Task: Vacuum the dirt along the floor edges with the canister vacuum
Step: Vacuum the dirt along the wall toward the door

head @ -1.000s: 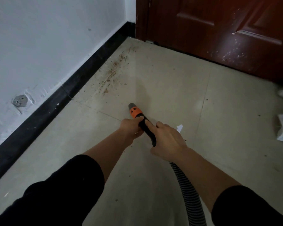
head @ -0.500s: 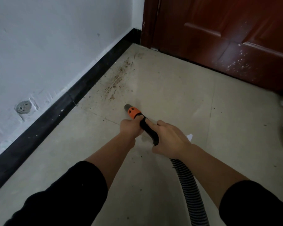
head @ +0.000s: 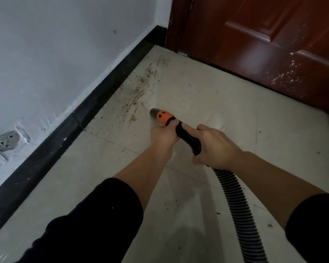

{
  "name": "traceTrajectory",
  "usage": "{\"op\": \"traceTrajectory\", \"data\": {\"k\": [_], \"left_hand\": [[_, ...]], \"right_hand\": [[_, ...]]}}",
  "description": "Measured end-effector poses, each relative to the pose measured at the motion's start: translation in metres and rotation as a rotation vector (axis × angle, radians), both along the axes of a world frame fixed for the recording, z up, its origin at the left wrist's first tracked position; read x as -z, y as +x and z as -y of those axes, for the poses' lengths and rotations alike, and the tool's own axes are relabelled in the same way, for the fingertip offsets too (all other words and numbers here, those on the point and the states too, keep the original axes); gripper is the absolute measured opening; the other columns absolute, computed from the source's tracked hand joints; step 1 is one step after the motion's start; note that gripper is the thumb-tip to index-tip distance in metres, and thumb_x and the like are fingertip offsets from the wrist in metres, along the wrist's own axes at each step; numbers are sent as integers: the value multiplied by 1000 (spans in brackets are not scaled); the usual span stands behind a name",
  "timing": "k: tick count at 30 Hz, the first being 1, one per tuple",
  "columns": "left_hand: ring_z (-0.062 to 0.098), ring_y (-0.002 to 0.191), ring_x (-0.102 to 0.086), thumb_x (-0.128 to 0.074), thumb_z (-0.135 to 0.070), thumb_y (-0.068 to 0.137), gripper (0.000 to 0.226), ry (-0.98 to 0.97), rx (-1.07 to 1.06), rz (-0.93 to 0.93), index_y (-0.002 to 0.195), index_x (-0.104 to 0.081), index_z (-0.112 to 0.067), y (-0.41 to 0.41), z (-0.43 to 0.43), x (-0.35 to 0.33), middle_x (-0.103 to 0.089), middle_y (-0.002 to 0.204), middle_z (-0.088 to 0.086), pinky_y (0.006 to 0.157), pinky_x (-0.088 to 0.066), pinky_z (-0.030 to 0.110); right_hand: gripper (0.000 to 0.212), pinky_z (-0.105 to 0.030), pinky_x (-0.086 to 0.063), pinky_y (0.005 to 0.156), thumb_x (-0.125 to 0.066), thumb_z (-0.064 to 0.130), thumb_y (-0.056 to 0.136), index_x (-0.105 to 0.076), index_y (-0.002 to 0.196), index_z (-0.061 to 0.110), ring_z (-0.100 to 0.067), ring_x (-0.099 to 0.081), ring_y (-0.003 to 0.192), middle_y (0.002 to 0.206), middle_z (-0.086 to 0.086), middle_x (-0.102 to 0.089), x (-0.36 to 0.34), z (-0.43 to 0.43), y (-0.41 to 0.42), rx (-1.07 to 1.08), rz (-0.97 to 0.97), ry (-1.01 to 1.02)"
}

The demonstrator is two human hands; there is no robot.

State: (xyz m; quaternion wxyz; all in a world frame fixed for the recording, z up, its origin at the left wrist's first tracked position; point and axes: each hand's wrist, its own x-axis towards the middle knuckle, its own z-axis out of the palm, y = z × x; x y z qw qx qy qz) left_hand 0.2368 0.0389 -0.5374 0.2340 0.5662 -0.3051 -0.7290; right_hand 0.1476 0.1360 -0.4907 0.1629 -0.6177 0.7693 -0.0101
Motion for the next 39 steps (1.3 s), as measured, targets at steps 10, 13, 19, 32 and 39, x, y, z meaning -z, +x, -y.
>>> {"op": "traceTrajectory", "data": {"k": [10,13,19,32,39], "left_hand": [[29,86,-68,-72,-17,88,22,133,27,-78,81,-62,1,3,23,-6,-69,96,21,69,-58,32],[27,87,-69,-71,-15,88,26,180,7,-124,100,-62,7,11,24,-10,-69,103,22,59,-58,25],[18,78,-71,-70,-15,88,20,199,36,-149,94,-64,3,24,14,-2,-72,86,15,60,-59,22],[19,83,-73,-72,-17,86,23,106,18,-174,94,-66,3,34,-16,18,-73,93,16,68,-60,23],[19,82,-72,-71,-18,87,21,116,21,-154,90,-64,1,47,-47,14,-72,92,16,68,-59,24]], "right_hand": [[101,-25,-30,52,-70,15,70,-15,151,40,-14,-40,62,81,2,-41,-22,23,0,-68,-110,54],[100,-25,-30,54,-68,17,71,-14,151,39,-16,-41,65,83,2,-42,-22,23,3,-73,-111,63],[97,-24,-30,54,-67,19,71,-17,153,32,-17,-42,66,82,5,-40,-5,7,0,-145,-85,3],[97,-27,-38,50,-74,24,62,-31,150,22,-16,-47,63,81,5,-46,20,-23,-16,-322,-69,-100],[94,-28,-40,53,-71,25,68,-28,151,23,-18,-51,69,85,2,-51,17,-51,-10,-359,-62,-111]]}}
